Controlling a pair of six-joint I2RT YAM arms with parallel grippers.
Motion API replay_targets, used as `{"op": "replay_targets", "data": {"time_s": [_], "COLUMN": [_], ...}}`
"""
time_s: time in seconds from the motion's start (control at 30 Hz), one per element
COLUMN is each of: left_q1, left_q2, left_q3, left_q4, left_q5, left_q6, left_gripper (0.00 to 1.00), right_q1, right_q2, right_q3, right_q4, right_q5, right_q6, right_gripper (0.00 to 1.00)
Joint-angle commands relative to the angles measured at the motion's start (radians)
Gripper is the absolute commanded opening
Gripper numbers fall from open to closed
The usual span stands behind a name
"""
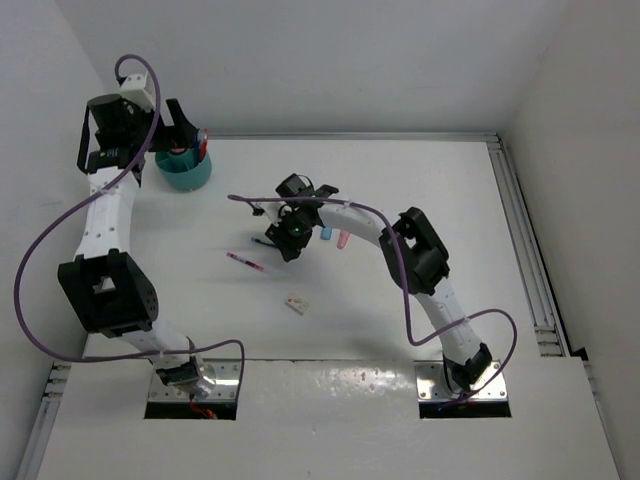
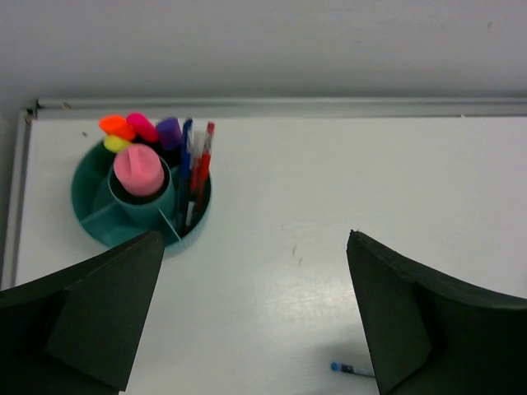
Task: Sort the stationery into containers
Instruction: Grab a piece of stationery with the right arm
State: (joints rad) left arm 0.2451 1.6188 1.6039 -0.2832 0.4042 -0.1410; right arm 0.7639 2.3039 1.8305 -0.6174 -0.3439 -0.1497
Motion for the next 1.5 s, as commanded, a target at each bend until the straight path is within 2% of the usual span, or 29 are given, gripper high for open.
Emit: {"op": "replay_targets", "data": {"time_s": [0.0,0.2,0.47,0.6,0.7,0.87,0.97,1.0,1.1,1.13,1.2,1.3,1.37,1.4,1.47], "left_q1": [0.011,0.014,0.017,0.02,0.022,0.029,0.036,0.036,0.037,0.037,0.036,0.007,-0.057,-0.09,-0.19], "left_q2": [-0.068,-0.123,-0.139,-0.142,-0.152,-0.175,-0.201,-0.206,-0.229,-0.231,-0.244,-0.286,-0.31,-0.332,-0.368], "left_q3": [-0.082,-0.15,-0.176,-0.179,-0.191,-0.213,-0.236,-0.24,-0.239,-0.216,-0.202,-0.222,-0.237,-0.255,-0.301], "left_q4": [0.015,0.042,0.05,0.042,0.042,0.052,0.097,0.107,0.104,0.084,0.012,-0.094,-0.23,-0.29,-0.421], "left_q5": [0.002,0.033,0.042,0.033,0.03,0.054,0.1,0.123,0.252,0.334,0.413,0.553,0.568,0.576,0.547], "left_q6": [-0.02,0.009,0.023,0.024,0.024,0.026,0.061,0.082,0.231,0.333,0.433,0.715,0.864,1.024,1.218], "left_gripper": [1.0,1.0,1.0,1.0,1.0,1.0,0.97,0.96,0.91,0.9,0.89,0.89,0.89,0.89,0.89], "right_q1": [0.005,0.021,0.061,0.078,0.081,0.086,0.086,0.084,0.045,0.034,-0.018,-0.086,-0.122,-0.138,-0.164], "right_q2": [0.015,0.035,0.06,0.097,0.121,0.181,0.167,0.163,0.097,0.071,-0.01,-0.116,-0.155,-0.184,-0.227], "right_q3": [0.049,0.046,0.084,0.093,0.062,0.119,0.102,0.104,0.086,0.079,0.062,0.006,-0.031,-0.042,-0.086], "right_q4": [0.065,0.114,0.166,0.177,0.238,0.186,0.17,0.157,0.119,0.113,0.093,0.102,0.104,0.108,0.134], "right_q5": [0.112,0.206,0.206,0.204,0.238,0.24,0.238,0.238,0.212,0.198,0.12,-0.007,-0.073,-0.136,-0.185], "right_q6": [-0.048,-0.057,-0.08,-0.088,-0.093,-0.136,-0.155,-0.152,-0.093,-0.064,0.048,0.243,0.381,0.465,0.547], "right_gripper": [0.45,0.45,0.44,0.33,0.3,0.23,0.0,0.0,0.0,0.0,0.0,0.0,0.0,0.0,0.0]}}
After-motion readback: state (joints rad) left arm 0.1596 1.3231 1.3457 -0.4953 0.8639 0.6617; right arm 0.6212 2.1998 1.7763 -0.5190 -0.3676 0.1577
